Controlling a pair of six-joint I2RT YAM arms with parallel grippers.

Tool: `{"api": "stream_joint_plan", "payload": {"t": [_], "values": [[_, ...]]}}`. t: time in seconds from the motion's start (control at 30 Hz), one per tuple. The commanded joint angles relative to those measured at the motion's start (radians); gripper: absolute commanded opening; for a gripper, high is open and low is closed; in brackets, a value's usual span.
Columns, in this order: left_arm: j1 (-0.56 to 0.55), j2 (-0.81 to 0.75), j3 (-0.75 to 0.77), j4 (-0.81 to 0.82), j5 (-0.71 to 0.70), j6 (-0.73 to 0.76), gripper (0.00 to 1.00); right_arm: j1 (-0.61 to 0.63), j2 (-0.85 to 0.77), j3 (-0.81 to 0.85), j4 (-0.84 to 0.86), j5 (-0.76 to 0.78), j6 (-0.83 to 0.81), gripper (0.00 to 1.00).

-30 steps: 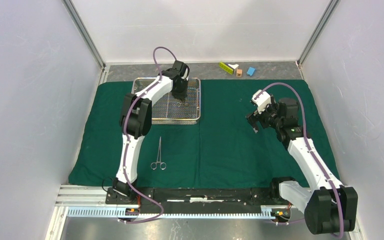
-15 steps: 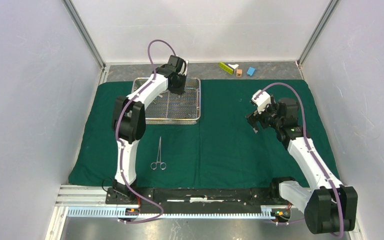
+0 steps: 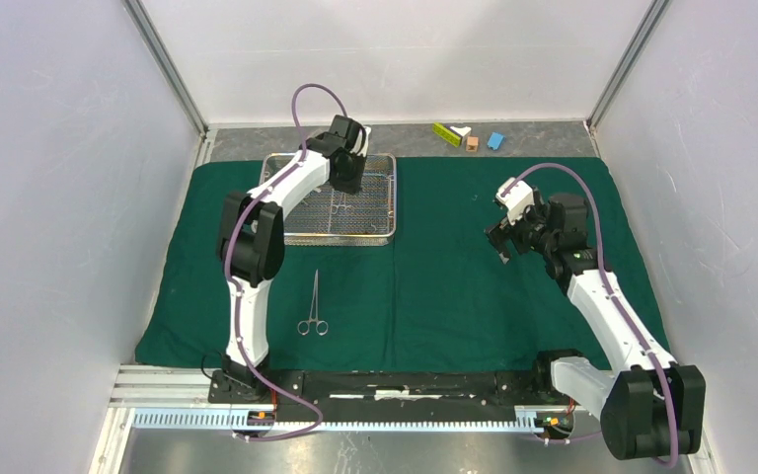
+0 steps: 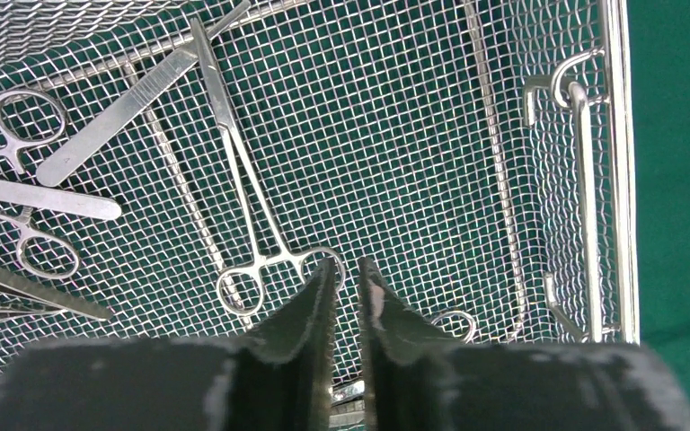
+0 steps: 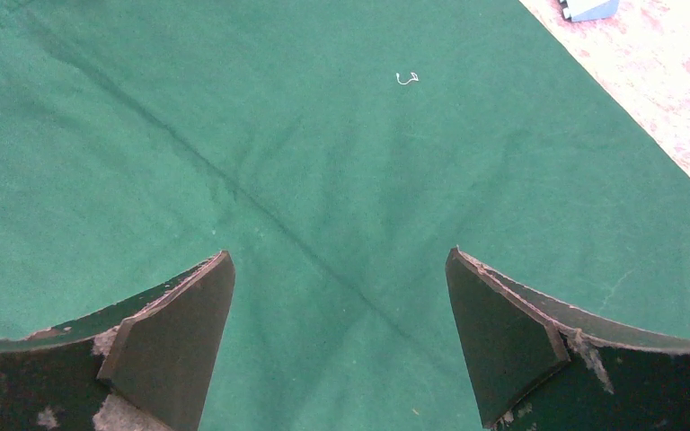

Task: Open and lay out the surgical kit
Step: Pick up the medical item from the container.

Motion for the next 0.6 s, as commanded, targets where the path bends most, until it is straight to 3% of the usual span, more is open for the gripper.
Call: {"api": "stream_joint_plan", "payload": {"t": [0.0,0.1,0.23,0.57], "values": [[0.020,-0.017,0.039,0.021,-0.030,0.052,0.28,-0.004,0.004,-0.002,0.013,-0.014,-0.012,0.95],[0.040,0.045,0.104,-0.008,-0.037,0.047,0.40,-0.003,0.004,-0.003,0.013,-0.013,-0.013,0.95],[0.069,0.108,0.166,-0.018,-0.042,0.048,0.47,-0.003,0.013,-0.002,0.012,-0.013,-0.015,0.95],[0.107,0.268,0.308,-0.084,-0.006,0.053,0.49,-0.003,0.024,-0.002,0.009,-0.009,-0.018,0.95]]}}
